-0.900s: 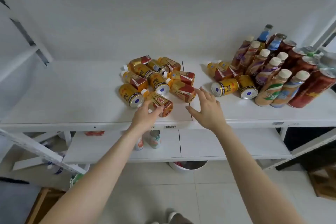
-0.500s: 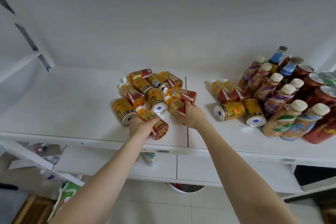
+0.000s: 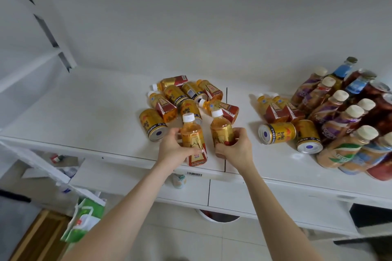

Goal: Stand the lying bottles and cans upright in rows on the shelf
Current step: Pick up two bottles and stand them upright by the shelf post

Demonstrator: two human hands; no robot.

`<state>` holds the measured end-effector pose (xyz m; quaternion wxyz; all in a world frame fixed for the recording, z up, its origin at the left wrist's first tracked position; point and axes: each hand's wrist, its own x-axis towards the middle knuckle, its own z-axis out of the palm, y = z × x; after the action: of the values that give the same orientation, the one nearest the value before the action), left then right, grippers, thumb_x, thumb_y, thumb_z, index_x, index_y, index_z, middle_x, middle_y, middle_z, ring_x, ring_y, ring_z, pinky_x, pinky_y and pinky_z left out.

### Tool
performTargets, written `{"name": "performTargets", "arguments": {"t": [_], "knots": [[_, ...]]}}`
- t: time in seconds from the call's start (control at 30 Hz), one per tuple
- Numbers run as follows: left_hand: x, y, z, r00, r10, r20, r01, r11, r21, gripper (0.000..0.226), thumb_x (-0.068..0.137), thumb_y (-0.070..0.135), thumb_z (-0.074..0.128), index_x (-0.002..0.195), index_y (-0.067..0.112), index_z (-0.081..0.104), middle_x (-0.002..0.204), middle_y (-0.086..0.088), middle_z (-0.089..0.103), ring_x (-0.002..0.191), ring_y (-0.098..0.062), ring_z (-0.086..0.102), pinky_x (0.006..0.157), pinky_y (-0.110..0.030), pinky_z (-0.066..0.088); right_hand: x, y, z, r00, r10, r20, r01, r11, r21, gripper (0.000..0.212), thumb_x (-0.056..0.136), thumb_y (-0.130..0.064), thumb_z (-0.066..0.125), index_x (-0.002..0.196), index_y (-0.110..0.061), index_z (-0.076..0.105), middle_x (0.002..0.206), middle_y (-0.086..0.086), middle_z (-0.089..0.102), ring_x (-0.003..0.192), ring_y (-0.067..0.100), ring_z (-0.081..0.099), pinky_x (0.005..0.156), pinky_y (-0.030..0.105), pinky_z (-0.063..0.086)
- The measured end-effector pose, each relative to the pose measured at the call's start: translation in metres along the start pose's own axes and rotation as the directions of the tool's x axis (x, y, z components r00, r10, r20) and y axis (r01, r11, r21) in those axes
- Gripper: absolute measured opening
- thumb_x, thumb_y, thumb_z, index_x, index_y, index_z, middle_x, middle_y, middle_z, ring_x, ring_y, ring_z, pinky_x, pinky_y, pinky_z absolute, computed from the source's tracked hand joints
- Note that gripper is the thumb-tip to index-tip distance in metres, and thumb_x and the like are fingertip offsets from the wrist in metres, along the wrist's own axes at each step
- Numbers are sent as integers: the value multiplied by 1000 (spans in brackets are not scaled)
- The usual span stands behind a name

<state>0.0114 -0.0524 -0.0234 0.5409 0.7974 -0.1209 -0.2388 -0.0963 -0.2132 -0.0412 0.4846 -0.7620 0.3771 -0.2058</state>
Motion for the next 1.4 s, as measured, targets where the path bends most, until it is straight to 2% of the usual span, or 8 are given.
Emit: {"name": "performTargets", "arguments": {"t": [0.07,0.2,0.53,0.73,0.93,1.1,1.3,1.4], "knots": [[-2,-3,-4,999,39,26,-39,999,29,90,47,24,95,123,23,46,102,11,61,91,-7,62,68,-21,53,-8,0,1,999,-18,28,18,1000,15,57,53,-22,80,100,-22,50,93,-9,61,85,7,59,60,13,43],[-4,-12,-16,993,89,75,-90,996,12,90,46,22,95,121,29,45,117,3,62,102,-13,63,87,-37,56,-20,-2,6,999,-26,48,25,999,34,57,55,-19,83,103,-21,52,99,-5,63,92,11,60,73,23,48],[2,-22,-86,968,213,134,-224,972,72,87,41,29,94,111,39,44,114,9,61,106,-12,57,88,-31,49,-52,-42,56,998,-66,-16,67,997,33,59,57,-20,84,105,-25,51,97,-8,63,89,4,60,67,13,45],[23,-22,-159,945,259,200,-285,951,119,83,39,26,92,107,38,46,106,15,61,98,-4,57,80,-31,50,-73,-78,114,994,-57,-89,63,996,65,60,57,-22,85,109,-23,56,95,-6,65,88,4,62,78,29,54],[51,-25,-229,943,255,214,-295,938,182,77,40,23,92,106,30,54,101,13,62,95,-7,58,75,-26,48,-84,-122,172,992,-110,-64,115,990,86,58,56,-25,84,107,-27,58,95,-19,65,91,-5,60,72,17,49],[80,-20,-285,947,253,196,-288,941,179,74,46,17,92,107,28,54,98,18,58,89,4,54,61,-13,40,-71,-163,217,985,-175,-7,175,983,61,68,55,-28,85,116,-19,58,101,-7,69,92,8,65,78,27,53],[125,-21,-355,950,249,186,-284,939,194,72,47,16,92,107,27,53,104,9,60,98,-11,56,69,-24,44,-46,-209,286,980,-193,45,190,980,64,65,57,-19,85,116,-16,56,104,-2,67,97,13,64,86,36,56],[154,-25,-386,948,254,192,-294,931,218,74,45,17,91,106,29,51,100,13,59,95,-11,57,63,-21,43,-30,-224,325,985,-163,62,159,985,65,64,59,-16,84,115,-21,54,98,-4,64,93,15,63,81,38,57]]}}
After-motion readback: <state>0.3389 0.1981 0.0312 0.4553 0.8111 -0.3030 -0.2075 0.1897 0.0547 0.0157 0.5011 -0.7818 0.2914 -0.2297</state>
